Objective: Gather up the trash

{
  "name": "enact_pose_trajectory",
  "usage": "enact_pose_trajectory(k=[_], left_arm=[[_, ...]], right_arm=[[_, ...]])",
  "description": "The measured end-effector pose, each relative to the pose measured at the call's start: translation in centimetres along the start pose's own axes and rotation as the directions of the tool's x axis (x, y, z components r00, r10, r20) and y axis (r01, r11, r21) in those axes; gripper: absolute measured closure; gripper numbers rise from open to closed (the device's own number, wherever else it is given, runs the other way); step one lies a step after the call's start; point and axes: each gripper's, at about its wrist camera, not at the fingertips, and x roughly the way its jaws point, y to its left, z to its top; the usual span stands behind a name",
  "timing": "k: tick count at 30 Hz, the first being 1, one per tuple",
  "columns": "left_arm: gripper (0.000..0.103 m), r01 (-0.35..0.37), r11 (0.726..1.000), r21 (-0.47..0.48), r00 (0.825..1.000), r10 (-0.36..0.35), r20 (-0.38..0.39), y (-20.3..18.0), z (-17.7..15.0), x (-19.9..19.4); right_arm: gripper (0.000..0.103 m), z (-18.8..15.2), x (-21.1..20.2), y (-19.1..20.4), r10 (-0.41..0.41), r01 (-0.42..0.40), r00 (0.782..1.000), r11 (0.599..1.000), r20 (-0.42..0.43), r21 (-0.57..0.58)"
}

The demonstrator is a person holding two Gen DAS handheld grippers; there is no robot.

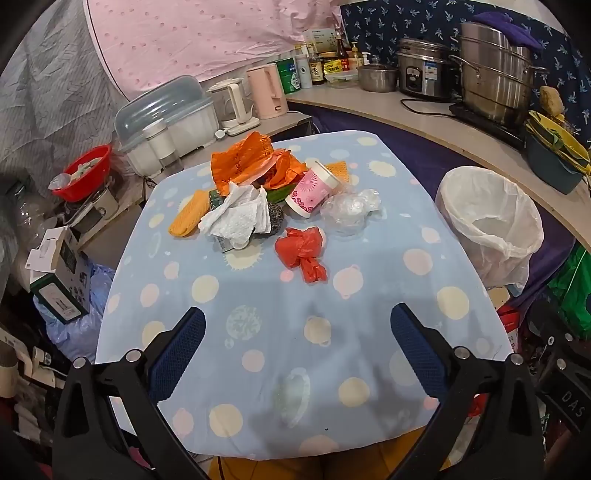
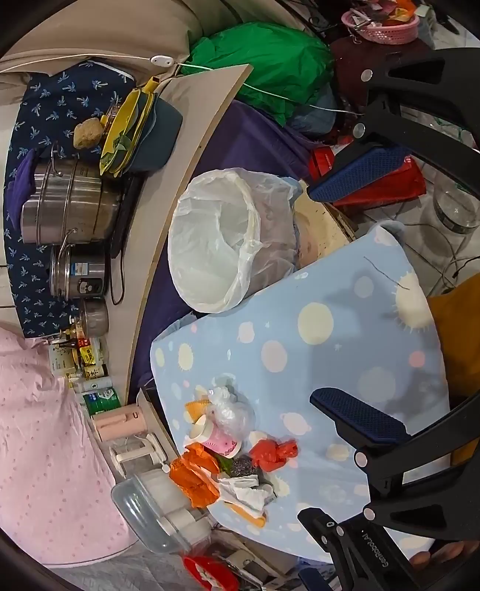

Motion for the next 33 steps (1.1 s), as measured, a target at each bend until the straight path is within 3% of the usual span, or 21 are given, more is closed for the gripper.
enact_pose_trajectory(k=[14, 33], left_arm=[[0.007, -0.018, 1.0, 0.005, 1.0, 0.018, 0.004, 1.2, -0.5, -0.6], [0.008, -0.024, 1.0, 0.013, 0.999, 0.023, 0.036, -0.1, -0.3, -1.1]], right_arm=[[0.007, 0.0, -0.1, -0.4, 0.006, -0.006, 1.0, 1.0, -0.002, 0.007], [0.007, -0.2, -0.3, -0.5, 0.01, -0.01, 1.0, 1.0, 0.003, 0.011]])
